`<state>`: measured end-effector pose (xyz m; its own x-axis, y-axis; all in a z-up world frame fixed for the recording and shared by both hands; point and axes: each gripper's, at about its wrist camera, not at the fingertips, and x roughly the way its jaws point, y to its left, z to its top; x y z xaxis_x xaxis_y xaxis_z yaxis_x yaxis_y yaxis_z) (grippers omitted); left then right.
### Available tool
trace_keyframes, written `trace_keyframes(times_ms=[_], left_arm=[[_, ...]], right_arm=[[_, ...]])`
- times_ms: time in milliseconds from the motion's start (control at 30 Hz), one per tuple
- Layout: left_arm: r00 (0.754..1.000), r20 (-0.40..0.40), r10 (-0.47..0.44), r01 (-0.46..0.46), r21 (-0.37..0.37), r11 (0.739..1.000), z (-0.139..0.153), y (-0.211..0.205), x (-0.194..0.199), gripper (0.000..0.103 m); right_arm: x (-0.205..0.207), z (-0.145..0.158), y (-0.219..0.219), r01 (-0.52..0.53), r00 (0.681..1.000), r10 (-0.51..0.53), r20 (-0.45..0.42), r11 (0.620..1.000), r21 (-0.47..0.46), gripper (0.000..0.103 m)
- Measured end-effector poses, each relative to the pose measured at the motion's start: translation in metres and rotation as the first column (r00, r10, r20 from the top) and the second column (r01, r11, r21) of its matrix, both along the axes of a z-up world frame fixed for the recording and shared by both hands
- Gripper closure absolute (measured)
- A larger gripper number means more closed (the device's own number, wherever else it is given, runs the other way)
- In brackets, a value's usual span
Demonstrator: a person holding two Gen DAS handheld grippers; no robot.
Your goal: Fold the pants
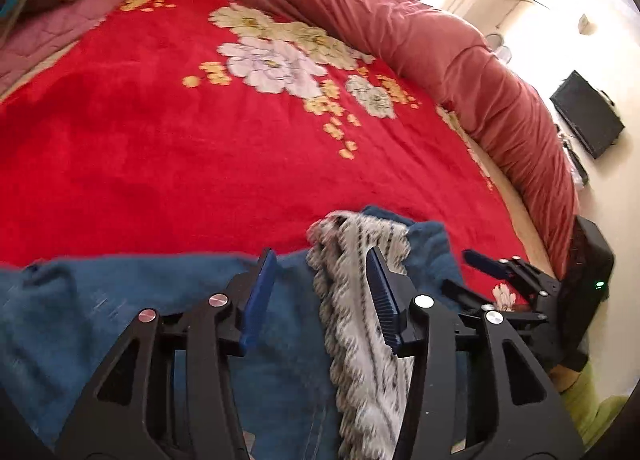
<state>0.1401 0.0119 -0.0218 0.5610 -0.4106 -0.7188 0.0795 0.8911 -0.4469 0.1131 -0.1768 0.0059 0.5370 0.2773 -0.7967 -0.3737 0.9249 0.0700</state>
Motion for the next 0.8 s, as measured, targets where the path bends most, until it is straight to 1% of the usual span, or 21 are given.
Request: trace_keyframes(times_ms=[100,133,167,233,333,433,533,767,800], left_arm=[[1.0,0.009,0.014,-0.014,-0.002,1.0,0.007,0.007,-0.018,0.051],[1.0,0.013,0.015,-0.015,0.001,1.0,0.009,0.008,-0.022,0.047],[1.0,0.019,0.019,-0.019,0.012,1.0,0.013,0.009,-0.03,0.045],[0.999,0.028,0.02,-0.02,0.027,0.999,0.019,0.01,-0.041,0.039],[0.999,0.036,0.023,-0.024,0.021,1.0,0.025,0.012,-0.058,0.037],[0.999,0.036,0.023,-0.024,0.032,0.999,0.028,0.011,-0.076,0.037],[0.999,0.029,0.018,-0.019,0.014,1.0,0.03,0.01,-0.094,0.037],[1.0,-0.002,-0.019,0.019,0.003,1.0,0.023,-0.004,-0.116,0.037],[1.0,-0.011,-0.026,0.026,0.006,1.0,0.022,-0.007,-0.118,0.041]], right_arm=[[-0.015,0.013,-0.007,-0.01,1.0,0.01,0.022,0.999,0.03,0.037],[-0.021,0.017,-0.008,-0.016,0.999,0.014,0.034,0.999,0.031,0.033],[-0.028,0.022,-0.01,-0.024,0.999,0.022,0.048,0.999,0.037,0.029],[-0.038,0.029,-0.011,-0.042,0.997,0.039,0.061,0.998,0.047,0.029],[-0.05,0.035,-0.01,-0.065,0.996,0.061,0.066,0.996,0.061,0.029],[-0.062,0.039,-0.006,-0.094,0.993,0.089,0.075,0.994,0.062,0.029],[-0.069,0.04,-0.004,-0.112,0.991,0.107,0.077,0.992,0.064,0.029],[-0.084,0.042,0.001,-0.154,0.986,0.147,0.08,0.983,0.096,0.029],[-0.086,0.04,0.003,-0.165,0.985,0.158,0.071,0.981,0.103,0.029]])
